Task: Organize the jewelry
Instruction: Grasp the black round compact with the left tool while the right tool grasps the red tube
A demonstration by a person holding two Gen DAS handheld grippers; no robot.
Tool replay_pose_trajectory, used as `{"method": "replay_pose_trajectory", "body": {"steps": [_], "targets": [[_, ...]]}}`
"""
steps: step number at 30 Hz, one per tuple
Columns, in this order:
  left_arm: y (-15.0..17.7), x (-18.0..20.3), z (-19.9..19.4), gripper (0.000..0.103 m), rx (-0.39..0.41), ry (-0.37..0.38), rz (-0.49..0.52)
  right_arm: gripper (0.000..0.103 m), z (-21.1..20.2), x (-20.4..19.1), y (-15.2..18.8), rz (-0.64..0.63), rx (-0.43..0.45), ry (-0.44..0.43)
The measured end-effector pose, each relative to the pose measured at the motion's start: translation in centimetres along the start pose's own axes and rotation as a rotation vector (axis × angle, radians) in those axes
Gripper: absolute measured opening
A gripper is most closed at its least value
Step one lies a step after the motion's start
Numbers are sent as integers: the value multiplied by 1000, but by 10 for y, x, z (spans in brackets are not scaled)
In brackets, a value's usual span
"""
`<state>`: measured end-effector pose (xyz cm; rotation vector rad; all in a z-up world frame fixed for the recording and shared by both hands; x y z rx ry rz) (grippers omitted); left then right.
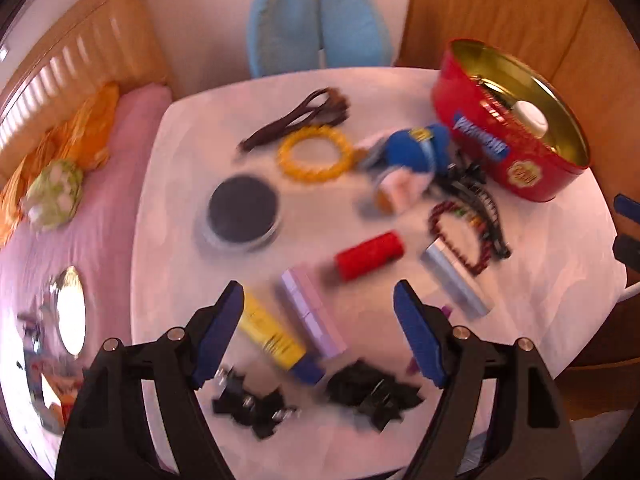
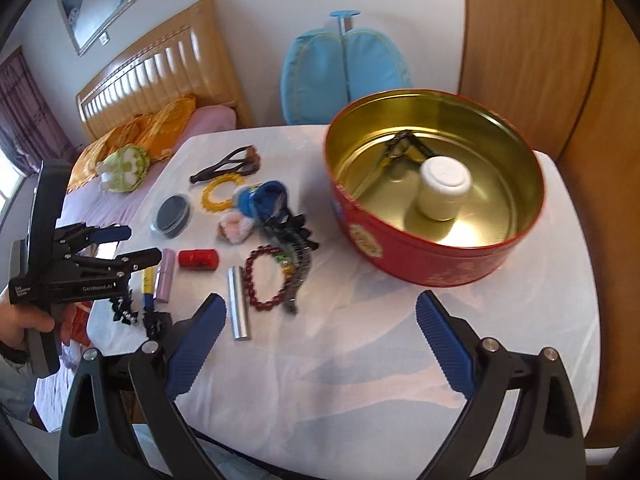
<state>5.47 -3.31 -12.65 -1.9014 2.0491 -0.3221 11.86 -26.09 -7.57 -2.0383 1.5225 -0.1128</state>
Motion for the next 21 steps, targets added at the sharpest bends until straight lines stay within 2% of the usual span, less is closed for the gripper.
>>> {"method": "replay_pose_trajectory", "body": {"steps": [3, 7, 13, 21], "targets": [[39, -35, -7, 76, -31, -33, -84, 97, 4, -37, 3, -82, -16, -45], [48, -51, -6, 76, -30, -35, -104, 97, 5, -58, 4, -134, -10, -33], [5, -55, 24, 76, 16, 5, -9, 97, 23, -50, 3, -36, -41, 63], [-46, -65, 75, 76, 17, 91, 120, 97, 35, -67, 4, 57, -55, 175]]}}
Point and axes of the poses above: each gripper's, at about its wrist camera, not at the fingertips, and z roughly the way its jaws point, x to its right, y to its underside, the point moved 10 cm from there along z, roughly the way its jaws point, and after that the axes turned 10 degrees about z, right-handed, at the moved point
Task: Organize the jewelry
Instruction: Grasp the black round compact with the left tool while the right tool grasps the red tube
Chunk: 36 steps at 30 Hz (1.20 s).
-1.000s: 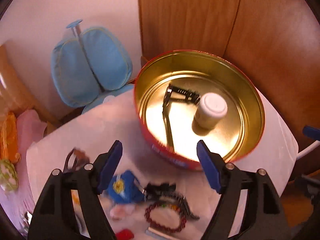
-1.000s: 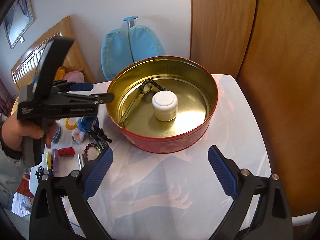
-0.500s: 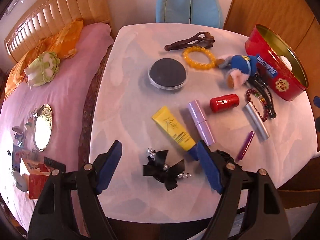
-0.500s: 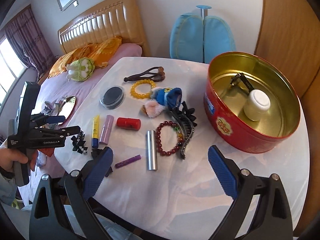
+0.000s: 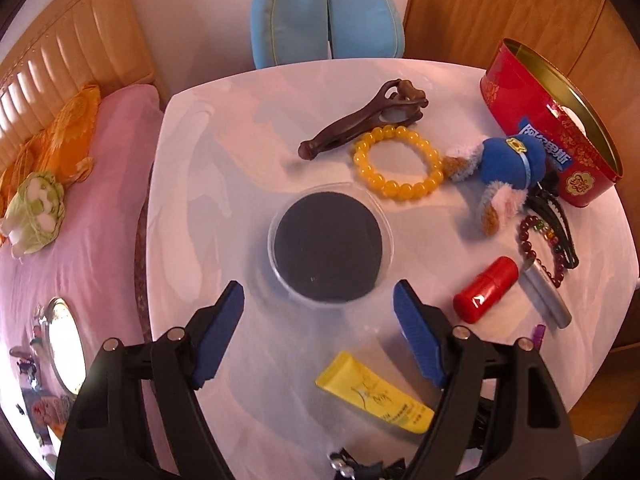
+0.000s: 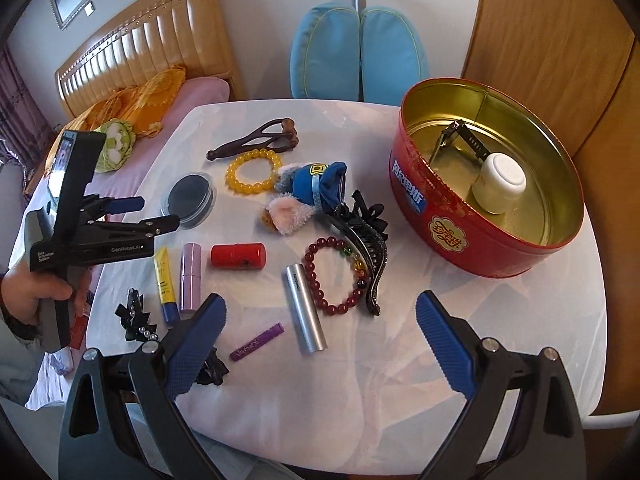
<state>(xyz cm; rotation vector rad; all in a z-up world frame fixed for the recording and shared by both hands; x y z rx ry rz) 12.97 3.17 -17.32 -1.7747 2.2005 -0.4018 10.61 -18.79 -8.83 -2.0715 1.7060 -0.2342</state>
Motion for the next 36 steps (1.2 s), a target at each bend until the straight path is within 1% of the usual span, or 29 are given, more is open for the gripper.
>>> {"method": "replay_pose_trajectory", "body": {"steps": [3, 7, 10, 11, 14, 18, 20, 23, 26, 31, 32, 33, 34, 36], "targets": [[-12, 0, 17, 76, 7, 60, 38, 97, 8, -6, 8, 36, -29, 40], [-20, 2, 35, 76, -11, 97, 87, 97, 16, -14, 19, 56, -59, 83], [-25, 0, 38, 76, 22, 79, 113, 97, 18, -20, 20, 66, -63, 97], [-26, -1, 37, 74, 35, 87, 108, 97, 19, -22, 19, 65, -65, 100], [-26, -3, 36, 74, 44, 107, 100, 97, 24, -29, 18, 52, -76, 106], [-24, -11, 19, 74, 78, 118, 89, 97, 39, -44, 15, 15, -93, 92], [-23, -12, 5, 74, 105, 116, 97, 97, 51, -54, 12, 1, -104, 66], [-17, -13, -10, 74, 118, 105, 112, 97, 73, -69, 5, -11, -111, 33], [-7, -17, -21, 74, 127, 106, 101, 97, 95, -79, 0, -20, -134, 17], [7, -26, -27, 74, 124, 95, 89, 96, 123, -81, 0, -49, -162, 65], [9, -26, -29, 74, 124, 94, 88, 76, 126, -80, 1, -54, -170, 76], [11, -26, -30, 74, 126, 93, 85, 58, 129, -80, 4, -60, -190, 76], [11, -27, -31, 74, 126, 93, 83, 54, 128, -80, 3, -58, -184, 70], [10, -25, -31, 74, 127, 91, 82, 54, 125, -79, 4, -57, -189, 68]]}}
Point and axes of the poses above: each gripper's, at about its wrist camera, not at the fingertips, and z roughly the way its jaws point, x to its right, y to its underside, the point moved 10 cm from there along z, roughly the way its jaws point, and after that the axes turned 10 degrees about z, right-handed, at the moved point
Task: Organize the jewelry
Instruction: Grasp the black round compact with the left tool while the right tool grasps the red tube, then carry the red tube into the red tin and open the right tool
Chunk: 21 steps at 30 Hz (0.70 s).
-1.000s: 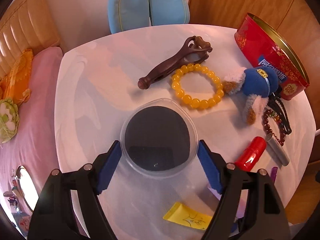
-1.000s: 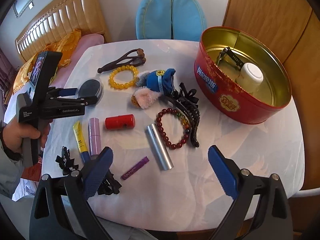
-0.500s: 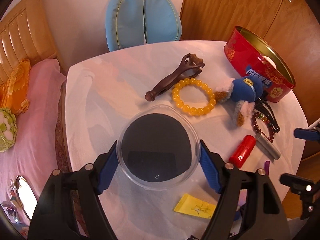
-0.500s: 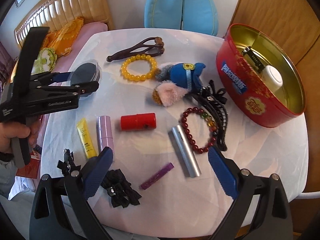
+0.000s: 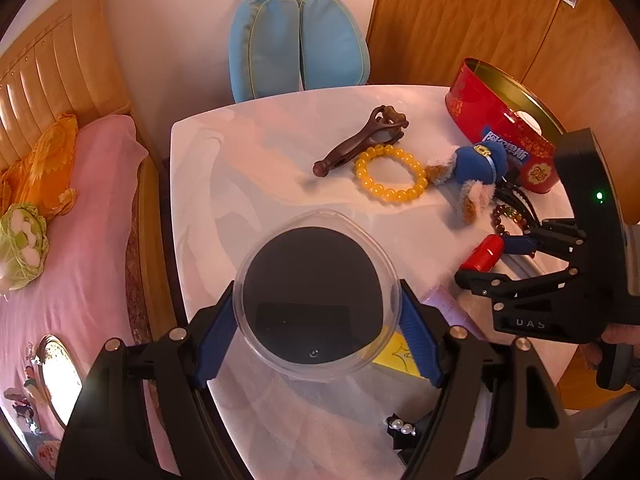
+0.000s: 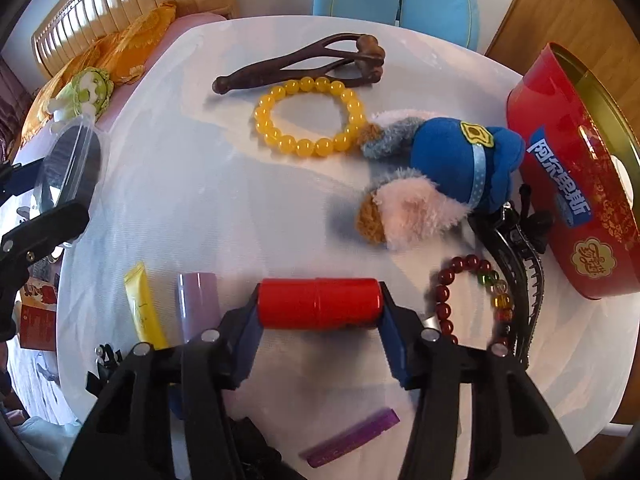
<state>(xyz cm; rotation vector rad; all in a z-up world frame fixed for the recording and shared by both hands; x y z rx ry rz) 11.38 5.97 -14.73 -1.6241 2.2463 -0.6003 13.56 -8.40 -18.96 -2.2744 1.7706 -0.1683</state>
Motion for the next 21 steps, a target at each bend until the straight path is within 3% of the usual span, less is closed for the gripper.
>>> {"method": "replay_pose_trajectory", "body": {"steps": [10, 21], "targets": [[-32, 53, -8, 74, 34, 19, 67, 54, -58, 41, 4, 40, 132, -44], [-100, 178, -12, 74, 97, 61, 155, 54, -134, 178, 35, 157, 247, -48]]}}
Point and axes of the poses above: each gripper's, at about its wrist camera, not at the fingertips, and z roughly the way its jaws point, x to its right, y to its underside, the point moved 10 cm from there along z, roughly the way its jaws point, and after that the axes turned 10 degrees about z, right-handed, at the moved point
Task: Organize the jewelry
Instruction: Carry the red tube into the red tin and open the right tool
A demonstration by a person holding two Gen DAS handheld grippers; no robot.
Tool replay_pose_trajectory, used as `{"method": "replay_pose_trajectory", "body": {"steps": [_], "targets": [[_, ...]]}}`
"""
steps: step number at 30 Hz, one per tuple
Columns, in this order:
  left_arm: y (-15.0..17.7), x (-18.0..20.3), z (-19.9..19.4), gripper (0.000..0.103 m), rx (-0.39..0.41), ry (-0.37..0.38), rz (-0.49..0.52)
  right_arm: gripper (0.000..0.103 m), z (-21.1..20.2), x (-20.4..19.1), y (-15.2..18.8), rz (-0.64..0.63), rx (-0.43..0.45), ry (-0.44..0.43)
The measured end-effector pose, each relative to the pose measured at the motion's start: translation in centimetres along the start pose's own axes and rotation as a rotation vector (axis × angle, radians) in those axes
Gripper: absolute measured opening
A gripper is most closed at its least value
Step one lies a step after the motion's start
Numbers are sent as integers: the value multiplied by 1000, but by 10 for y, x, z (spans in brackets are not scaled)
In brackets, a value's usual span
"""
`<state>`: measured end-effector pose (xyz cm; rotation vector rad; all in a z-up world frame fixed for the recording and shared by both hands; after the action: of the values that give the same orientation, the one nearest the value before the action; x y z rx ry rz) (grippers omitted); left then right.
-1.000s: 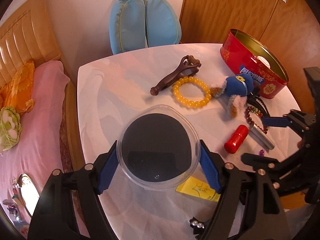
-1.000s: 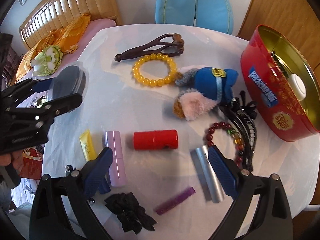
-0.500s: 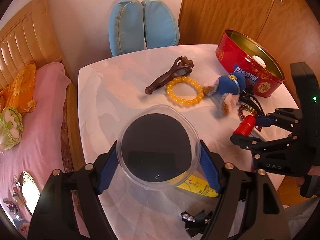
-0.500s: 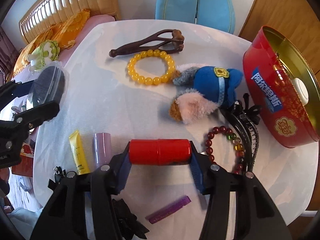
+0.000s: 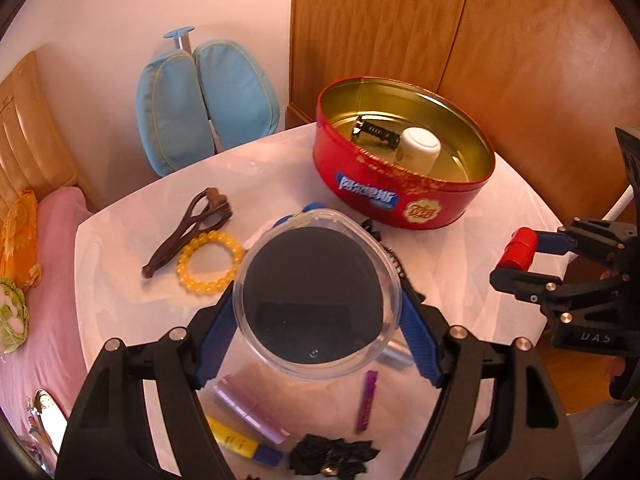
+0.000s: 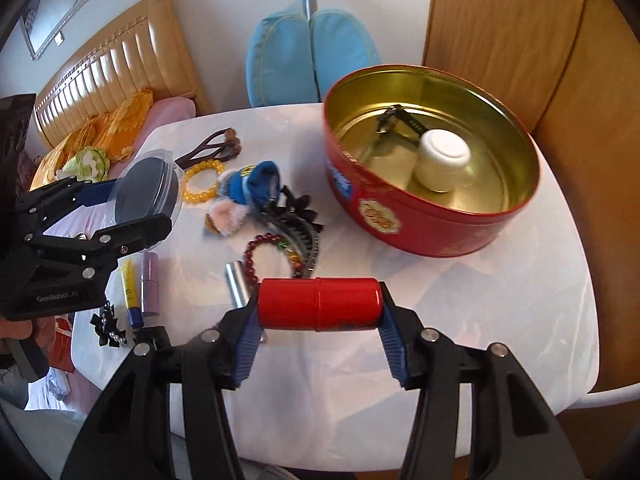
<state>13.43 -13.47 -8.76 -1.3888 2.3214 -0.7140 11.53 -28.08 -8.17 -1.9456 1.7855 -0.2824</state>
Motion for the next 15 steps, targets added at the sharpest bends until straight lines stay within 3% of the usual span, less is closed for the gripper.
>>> {"method": "replay_pose_trajectory", "body": {"steps": [7, 15], "targets": [[-35, 44, 6, 74, 24, -30, -21, 54, -20, 65, -20, 0, 50, -27], [-78, 42, 14, 74, 23, -72, 19, 54, -7, 80, -99, 7, 122, -90]]}}
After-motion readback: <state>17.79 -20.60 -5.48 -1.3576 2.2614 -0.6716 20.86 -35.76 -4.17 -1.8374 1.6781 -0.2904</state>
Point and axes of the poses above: each gripper's, at about its wrist camera, not at the fingertips, and z roughly the way its jaws point, x to its right, y to its underside, the point moved 10 cm from there along z, roughly the way its jaws point, and after that the axes turned 10 degrees about z, right-handed, at the moved point
